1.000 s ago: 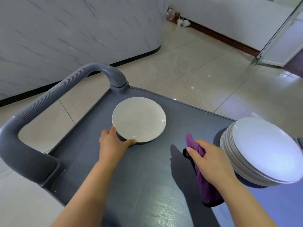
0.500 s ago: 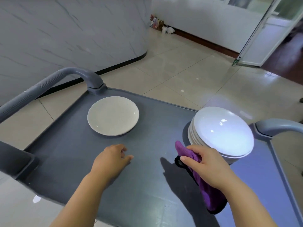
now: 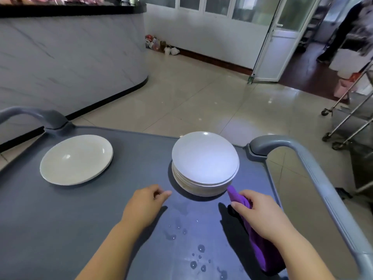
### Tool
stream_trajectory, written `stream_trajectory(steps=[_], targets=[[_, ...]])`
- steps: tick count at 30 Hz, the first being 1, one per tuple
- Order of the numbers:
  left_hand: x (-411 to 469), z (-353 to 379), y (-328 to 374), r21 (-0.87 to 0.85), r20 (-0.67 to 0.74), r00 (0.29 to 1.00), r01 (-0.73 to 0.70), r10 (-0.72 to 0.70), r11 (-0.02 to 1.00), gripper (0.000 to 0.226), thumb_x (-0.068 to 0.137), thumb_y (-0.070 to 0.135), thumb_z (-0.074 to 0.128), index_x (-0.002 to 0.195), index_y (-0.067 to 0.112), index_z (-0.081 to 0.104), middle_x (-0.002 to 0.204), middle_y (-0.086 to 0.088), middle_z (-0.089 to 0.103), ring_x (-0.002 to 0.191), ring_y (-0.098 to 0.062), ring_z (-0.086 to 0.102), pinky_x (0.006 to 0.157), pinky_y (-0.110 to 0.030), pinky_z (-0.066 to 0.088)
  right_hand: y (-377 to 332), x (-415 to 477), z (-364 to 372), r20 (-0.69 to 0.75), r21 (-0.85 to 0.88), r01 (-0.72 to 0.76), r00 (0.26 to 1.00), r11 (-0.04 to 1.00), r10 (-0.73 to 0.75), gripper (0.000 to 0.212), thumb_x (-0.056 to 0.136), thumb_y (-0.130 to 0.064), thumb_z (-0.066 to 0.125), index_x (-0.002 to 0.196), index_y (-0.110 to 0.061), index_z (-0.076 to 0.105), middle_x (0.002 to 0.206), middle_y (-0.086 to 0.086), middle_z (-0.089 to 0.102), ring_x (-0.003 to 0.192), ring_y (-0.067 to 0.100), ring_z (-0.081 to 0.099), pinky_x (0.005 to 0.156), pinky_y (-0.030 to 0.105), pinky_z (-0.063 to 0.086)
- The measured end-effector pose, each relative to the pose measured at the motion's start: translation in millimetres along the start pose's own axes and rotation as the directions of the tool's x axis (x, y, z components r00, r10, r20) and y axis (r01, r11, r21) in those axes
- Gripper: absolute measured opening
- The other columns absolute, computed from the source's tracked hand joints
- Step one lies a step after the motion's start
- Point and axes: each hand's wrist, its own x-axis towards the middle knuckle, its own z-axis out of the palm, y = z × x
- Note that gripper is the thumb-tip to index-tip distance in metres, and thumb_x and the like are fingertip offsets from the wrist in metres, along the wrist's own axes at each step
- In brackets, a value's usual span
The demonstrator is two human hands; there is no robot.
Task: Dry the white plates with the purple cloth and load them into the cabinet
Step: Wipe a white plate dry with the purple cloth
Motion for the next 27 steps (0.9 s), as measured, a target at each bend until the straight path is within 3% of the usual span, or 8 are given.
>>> stream_trajectory(steps=[3,8,14,17,19,22,27], targets=[[14,9,27,-0.138,-0.087,0.996,0.001,-0.013,0.99,0.028,0.089,0.051,0.058,0.081,0.025,0.061,0.078,0.001,0.066,0.076,-0.018,0.066,0.068,-0.036,0.053,18,5,-7,-0.113,0.026,-0.037,0.993,0.999,0.039,0.024,0.092,-0.041,0.055,0.079,-0.021,0.056,0.071,-0.003,0.059,0.07,0.016,0.056,0.062,0.033,0.044],[38,23,59,-0.375,-0.1,0.98,0.124,-0.173,0.919,0.042,0.084,0.052,0.065,0.078,0.013,0.053,0.078,-0.006,0.066,0.069,-0.024,0.062,0.065,-0.037,0.049,31,15,-12,-0.197,0.044,-0.036,0.98,0.998,0.044,0.025,0.095,-0.043,0.049,0.076,-0.027,0.047,0.08,-0.007,0.053,0.071,0.008,0.049,0.055,0.024,0.032],[49,32,76,-0.328,-0.175,0.951,0.186,-0.253,0.926,0.042,0.076,0.032,0.076,0.072,0.014,0.039,0.079,-0.016,0.064,0.067,-0.03,0.056,0.057,-0.032,0.039,39,25,-10,-0.185,0.056,-0.008,0.983,0.998,0.018,0.023,0.096,-0.044,0.048,0.079,-0.027,0.047,0.081,-0.008,0.051,0.073,0.01,0.047,0.055,0.019,0.029],[53,28,81,-0.304,-0.108,0.948,0.256,-0.3,0.918,0.04,0.08,0.024,0.074,0.06,0.011,0.041,0.058,-0.008,0.06,0.051,-0.021,0.046,0.051,-0.026,0.036,40,26,-10,-0.171,0.062,0.013,0.985,0.998,-0.002,0.019,0.096,-0.044,0.047,0.085,-0.029,0.049,0.086,-0.01,0.052,0.076,0.008,0.047,0.056,0.016,0.029],[52,23,83,-0.388,-0.025,0.936,0.314,-0.351,0.866,0.034,0.082,0.016,0.072,0.059,0.007,0.049,0.051,-0.008,0.059,0.043,-0.017,0.045,0.046,-0.021,0.038,40,27,-10,-0.172,0.078,0.032,0.985,0.996,-0.018,0.017,0.097,-0.044,0.047,0.087,-0.03,0.049,0.086,-0.011,0.052,0.076,0.007,0.047,0.056,0.015,0.029],[42,17,83,-0.529,0.03,0.924,0.337,-0.38,0.779,0.025,0.084,0.008,0.071,0.068,0.003,0.053,0.063,-0.012,0.06,0.048,-0.017,0.052,0.038,-0.016,0.042,39,28,-9,-0.18,0.104,0.045,0.983,0.994,-0.026,0.017,0.096,-0.044,0.048,0.088,-0.03,0.051,0.086,-0.01,0.053,0.075,0.005,0.048,0.057,0.016,0.031],[19,12,70,-0.728,0.063,0.94,0.274,-0.337,0.629,0.007,0.089,-0.003,0.059,0.093,0.0,0.054,0.09,-0.014,0.067,0.065,-0.024,0.066,0.048,-0.024,0.055,40,27,-7,-0.192,0.104,0.046,0.981,0.994,-0.025,0.018,0.095,-0.045,0.05,0.092,-0.027,0.055,0.088,-0.007,0.056,0.079,0.01,0.05,0.06,0.024,0.036]])
